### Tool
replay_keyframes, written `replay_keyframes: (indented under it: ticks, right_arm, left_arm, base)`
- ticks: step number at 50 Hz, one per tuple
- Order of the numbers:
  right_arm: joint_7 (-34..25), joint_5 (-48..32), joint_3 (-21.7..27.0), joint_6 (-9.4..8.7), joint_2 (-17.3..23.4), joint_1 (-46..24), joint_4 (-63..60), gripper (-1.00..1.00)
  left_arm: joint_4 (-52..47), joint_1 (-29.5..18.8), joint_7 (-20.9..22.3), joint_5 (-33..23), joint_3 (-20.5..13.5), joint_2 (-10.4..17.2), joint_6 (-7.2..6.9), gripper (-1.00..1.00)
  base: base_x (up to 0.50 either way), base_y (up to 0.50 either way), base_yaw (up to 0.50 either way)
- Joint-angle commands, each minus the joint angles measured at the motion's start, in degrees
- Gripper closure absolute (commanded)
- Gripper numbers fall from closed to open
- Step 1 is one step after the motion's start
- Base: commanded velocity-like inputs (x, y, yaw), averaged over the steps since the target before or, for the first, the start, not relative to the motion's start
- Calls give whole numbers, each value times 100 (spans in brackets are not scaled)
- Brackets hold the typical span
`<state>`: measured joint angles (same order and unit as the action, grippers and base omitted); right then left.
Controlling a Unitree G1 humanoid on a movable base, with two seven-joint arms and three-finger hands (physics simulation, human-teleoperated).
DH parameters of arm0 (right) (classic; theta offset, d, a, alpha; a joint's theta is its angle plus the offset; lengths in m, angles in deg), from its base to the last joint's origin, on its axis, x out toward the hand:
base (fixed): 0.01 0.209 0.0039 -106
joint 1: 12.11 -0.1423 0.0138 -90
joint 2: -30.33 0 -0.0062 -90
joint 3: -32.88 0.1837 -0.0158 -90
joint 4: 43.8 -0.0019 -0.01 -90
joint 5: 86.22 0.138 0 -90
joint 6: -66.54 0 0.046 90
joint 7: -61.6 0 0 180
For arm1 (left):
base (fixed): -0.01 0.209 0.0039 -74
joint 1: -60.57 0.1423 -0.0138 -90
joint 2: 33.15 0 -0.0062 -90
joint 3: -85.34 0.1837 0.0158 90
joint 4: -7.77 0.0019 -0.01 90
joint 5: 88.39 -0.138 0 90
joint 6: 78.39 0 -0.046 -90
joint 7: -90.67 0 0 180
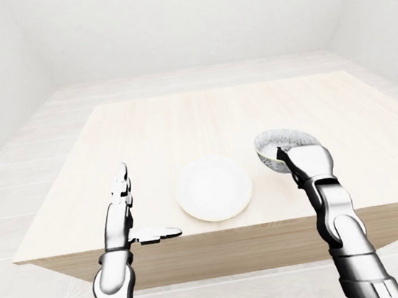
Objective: Put the bowl on the plate.
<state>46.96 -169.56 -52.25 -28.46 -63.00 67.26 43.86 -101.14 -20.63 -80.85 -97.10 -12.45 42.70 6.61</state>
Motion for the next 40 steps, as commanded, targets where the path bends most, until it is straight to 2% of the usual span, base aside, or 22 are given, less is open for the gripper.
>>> replay_keyframes:
  ticks: [1, 9, 19, 27, 40]
  right_arm:
    - [84, -39, -251, 0, -356, 73, -467, 39]
    - [-102, -64, -501, 0, -601, 196, -926, 40]
    - [-61, -173, -827, 0, -890, 366, -1043, 40]
    - [74, -265, -965, 0, -998, 343, -1033, 39]
    - [-175, -325, -1236, 0, -1245, 297, -1406, 42]
  left_arm:
    - [-45, 14, 9, 0, 1, 3, 0, -100]
    - [-69, 35, 5, -15, 17, -12, 0, -100]
    - [50, 36, 13, 12, -18, 7, 0, -100]
    - [85, 13, 20, 26, -50, 13, 0, -100]
    - [-85, 34, 41, 10, -35, 0, 0, -100]
  base:
    - [0, 0, 0]
    - [0, 0, 0]
    - [0, 0, 0]
    - [0, 0, 0]
    - [0, 0, 0]
